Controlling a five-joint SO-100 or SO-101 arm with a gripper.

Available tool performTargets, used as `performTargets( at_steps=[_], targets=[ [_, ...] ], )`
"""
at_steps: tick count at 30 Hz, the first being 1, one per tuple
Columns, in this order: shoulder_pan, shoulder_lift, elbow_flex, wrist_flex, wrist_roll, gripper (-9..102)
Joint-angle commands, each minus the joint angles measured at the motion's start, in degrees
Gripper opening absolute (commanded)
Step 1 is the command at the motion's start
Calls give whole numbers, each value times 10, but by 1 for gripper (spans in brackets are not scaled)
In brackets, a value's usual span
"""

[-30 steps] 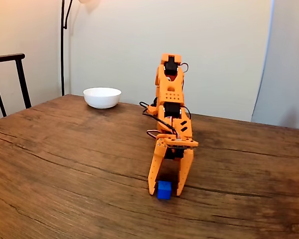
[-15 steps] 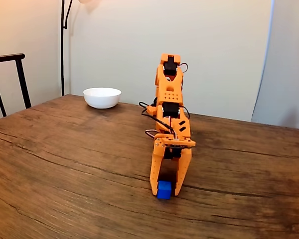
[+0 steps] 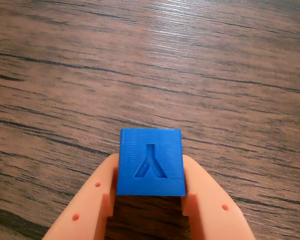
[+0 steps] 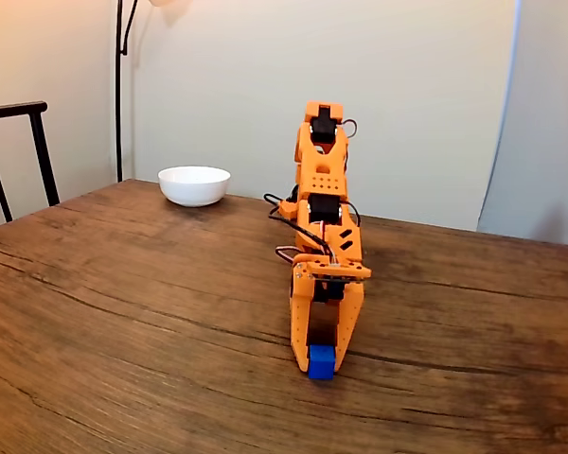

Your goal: Grasp the cube and drop it in the bowl

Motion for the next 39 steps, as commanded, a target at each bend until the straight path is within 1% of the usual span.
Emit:
performTargets(
  at_steps=[1, 16, 18, 20, 25, 29, 32, 39],
  targets=[
    [2, 2, -8, 2, -4, 3],
    [4, 14, -13, 8, 9, 2],
    [10, 33, -6, 10, 27, 2],
    [17, 62, 5, 33, 46, 2],
    [33, 157, 44, 148, 72, 2],
    [38, 226, 85, 203, 73, 2],
    [40, 272, 120, 221, 73, 2],
    [52, 367, 210, 232, 73, 2]
  ],
)
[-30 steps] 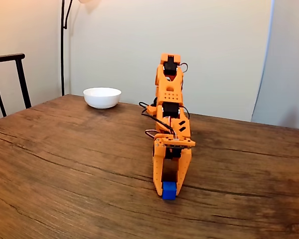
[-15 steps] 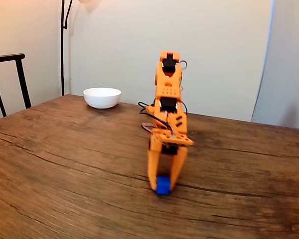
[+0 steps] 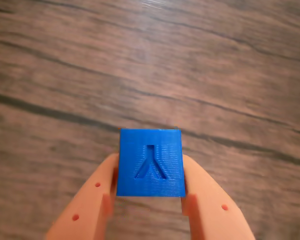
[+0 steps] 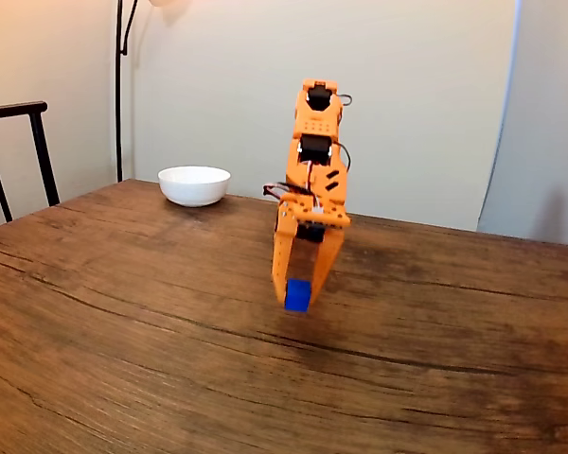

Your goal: Grasp the cube and drop it in the bowl

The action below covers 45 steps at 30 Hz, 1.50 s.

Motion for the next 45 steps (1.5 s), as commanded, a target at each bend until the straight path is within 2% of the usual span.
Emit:
performTargets(
  at_steps=[1, 6, 11, 27, 36, 45],
  targets=[
    [14, 69, 21, 15, 0, 2],
    [43, 156, 55, 84, 11, 2],
    [83, 251, 62, 192, 45, 2],
    [256, 487, 62, 485, 87, 2],
    [389, 592, 63, 615, 95, 2],
    [521, 645, 76, 669, 124, 2]
  ],
)
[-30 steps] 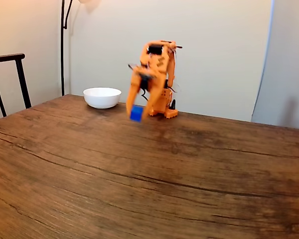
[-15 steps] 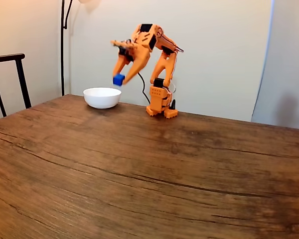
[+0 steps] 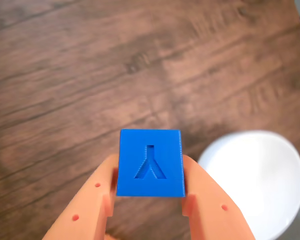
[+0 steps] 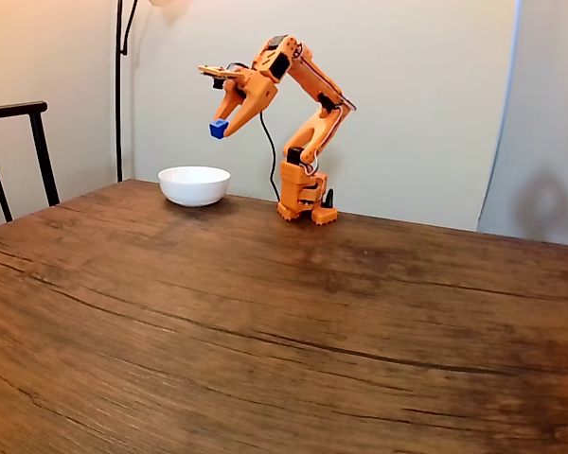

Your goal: Grasp the cube and drop it in the bowl

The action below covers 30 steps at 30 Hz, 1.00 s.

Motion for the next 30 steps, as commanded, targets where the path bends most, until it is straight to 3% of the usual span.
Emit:
performTargets(
  at_steps=[1, 13, 20, 30],
  targets=[
    [46, 18, 10, 6, 10, 2],
    [292, 18, 48, -31, 96, 2],
    [405, 17, 125, -165, 114, 2],
    [446, 17, 275, -334, 115, 2]
  ],
)
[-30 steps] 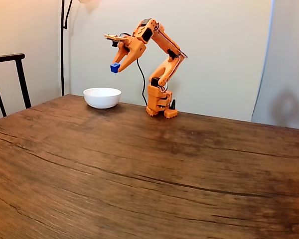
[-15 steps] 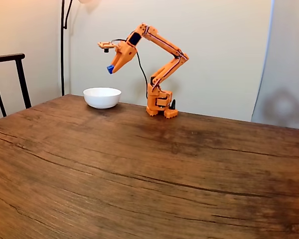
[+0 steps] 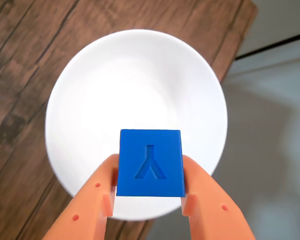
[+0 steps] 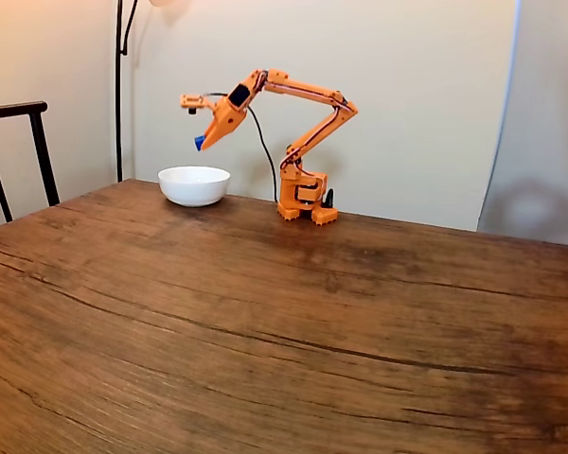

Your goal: Grasp the cube and drop it in the bowl

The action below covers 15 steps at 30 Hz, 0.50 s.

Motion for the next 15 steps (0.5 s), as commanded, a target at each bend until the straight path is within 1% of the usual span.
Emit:
performTargets(
  at_steps=[1, 4, 7, 8, 13, 15],
  targets=[
    [8, 3, 25, -62, 2, 2],
    [18, 3, 59, -106, 2, 3],
    [30, 3, 79, -127, 2, 4],
    [31, 2, 81, -130, 2, 6],
    [36, 2, 80, -127, 2, 24],
    [35, 2, 80, -127, 2, 28]
  ],
)
